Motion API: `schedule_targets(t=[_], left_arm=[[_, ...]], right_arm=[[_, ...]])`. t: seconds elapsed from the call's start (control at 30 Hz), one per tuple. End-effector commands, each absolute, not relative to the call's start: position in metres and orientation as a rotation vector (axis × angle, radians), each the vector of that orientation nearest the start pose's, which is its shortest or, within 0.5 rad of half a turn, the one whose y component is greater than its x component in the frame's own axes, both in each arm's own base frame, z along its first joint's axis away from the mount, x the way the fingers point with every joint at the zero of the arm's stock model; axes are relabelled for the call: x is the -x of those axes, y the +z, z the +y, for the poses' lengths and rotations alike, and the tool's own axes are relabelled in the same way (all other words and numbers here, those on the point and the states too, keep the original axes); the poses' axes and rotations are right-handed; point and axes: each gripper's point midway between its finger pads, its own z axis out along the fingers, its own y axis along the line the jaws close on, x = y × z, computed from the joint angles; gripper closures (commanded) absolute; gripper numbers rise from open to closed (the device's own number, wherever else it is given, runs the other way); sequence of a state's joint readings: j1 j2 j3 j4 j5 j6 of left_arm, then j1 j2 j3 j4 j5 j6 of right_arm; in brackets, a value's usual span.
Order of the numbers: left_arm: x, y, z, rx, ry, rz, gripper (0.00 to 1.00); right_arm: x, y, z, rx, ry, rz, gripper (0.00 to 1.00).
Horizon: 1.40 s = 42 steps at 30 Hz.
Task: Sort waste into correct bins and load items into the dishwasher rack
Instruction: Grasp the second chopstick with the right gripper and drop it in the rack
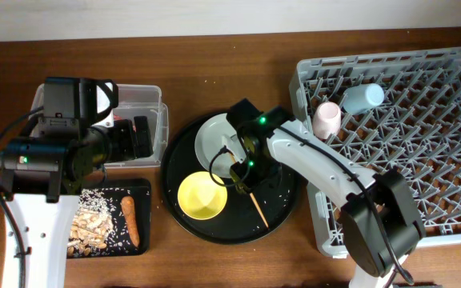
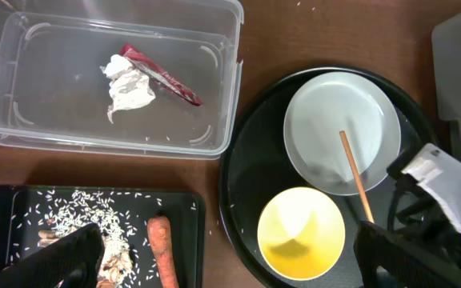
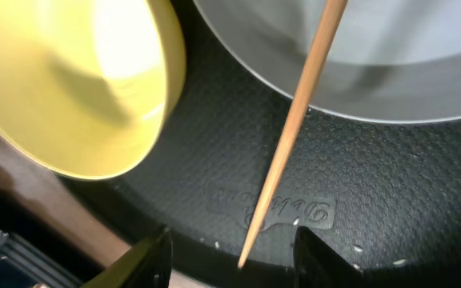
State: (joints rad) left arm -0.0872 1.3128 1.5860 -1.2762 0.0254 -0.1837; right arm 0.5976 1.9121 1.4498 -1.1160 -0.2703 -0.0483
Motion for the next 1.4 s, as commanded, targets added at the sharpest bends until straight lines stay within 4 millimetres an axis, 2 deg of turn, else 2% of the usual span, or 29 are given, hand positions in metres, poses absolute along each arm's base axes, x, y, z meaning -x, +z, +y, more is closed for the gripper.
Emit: schedule_targets(t=[0.0,0.2,0.43,0.7,0.93,1.03,1.1,1.13,1.2,1.37], left_arm=[[-0.304,0.286,-0.029,0.139,-0.132,2.575,0.01],[-0.304,0.286,-0.029,0.139,-0.132,2.575,0.01],[-0.304,0.286,-0.029,0.139,-0.132,2.575,0.01],[-0.304,0.286,-0.029,0.139,-0.132,2.575,0.01],[-0.304,0.286,-0.029,0.139,-0.132,2.575,0.01],[-0.304,0.286,-0.029,0.139,-0.132,2.575,0.01],[-0.304,0.286,-0.029,0.139,-0.132,2.575,0.01],[-0.304,0.286,-0.029,0.139,-0.132,2.575,0.01],[-0.304,0.286,-0.029,0.139,-0.132,2.575,0.01],[-0.304,0.286,-0.029,0.139,-0.132,2.575,0.01]], right_arm=[[-0.259,0.051,0.232,1.016,0.39,3.042,0.51],[-0.264,0.035,0.229,1.011,0.355,3.012,0.46],[-0.271,0.033,0.227,1.004,0.315,2.986,0.47],[-0.27,0.028,0.227,1.006,0.311,2.997,0.47],[-0.263,0.007,0.222,1.009,0.309,3.005,0.48],[-0.258,0.001,0.219,1.011,0.304,3.016,0.55],[-0.258,0.001,0.219,1.011,0.305,3.016,0.65],[-0.258,0.001,0.219,1.011,0.305,3.016,0.74],[-0.259,0.002,0.219,1.011,0.305,3.015,0.82],[-0.26,0.015,0.228,1.01,0.364,3.017,0.91]])
